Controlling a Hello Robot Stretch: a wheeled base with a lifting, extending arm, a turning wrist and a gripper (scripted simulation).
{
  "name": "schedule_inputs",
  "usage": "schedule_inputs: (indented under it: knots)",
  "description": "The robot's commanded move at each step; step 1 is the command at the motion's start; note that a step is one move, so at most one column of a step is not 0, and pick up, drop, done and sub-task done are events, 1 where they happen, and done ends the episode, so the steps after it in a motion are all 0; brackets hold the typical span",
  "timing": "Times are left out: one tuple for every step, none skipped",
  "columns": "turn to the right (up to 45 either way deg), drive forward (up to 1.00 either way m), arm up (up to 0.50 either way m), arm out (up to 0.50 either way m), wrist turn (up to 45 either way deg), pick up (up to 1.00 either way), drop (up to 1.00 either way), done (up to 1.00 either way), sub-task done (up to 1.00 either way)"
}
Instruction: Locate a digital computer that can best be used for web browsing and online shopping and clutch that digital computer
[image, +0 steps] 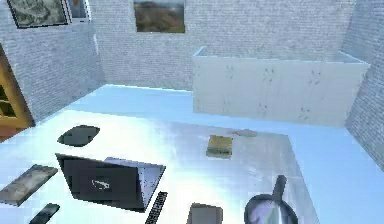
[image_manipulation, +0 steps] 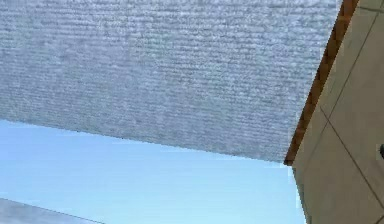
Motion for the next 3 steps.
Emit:
schedule_inputs:
  knots:
    - [-45.0, 0.0, 0.0, 0.0, 0.0, 0.0, 0.0, 0.0, 0.0]
    - [-45.0, 0.0, 0.0, 0.0, 0.0, 0.0, 0.0, 0.0, 0.0]
    - [-21.0, 0.0, 0.0, 0.0, 0.0, 0.0, 0.0, 0.0, 0.0]
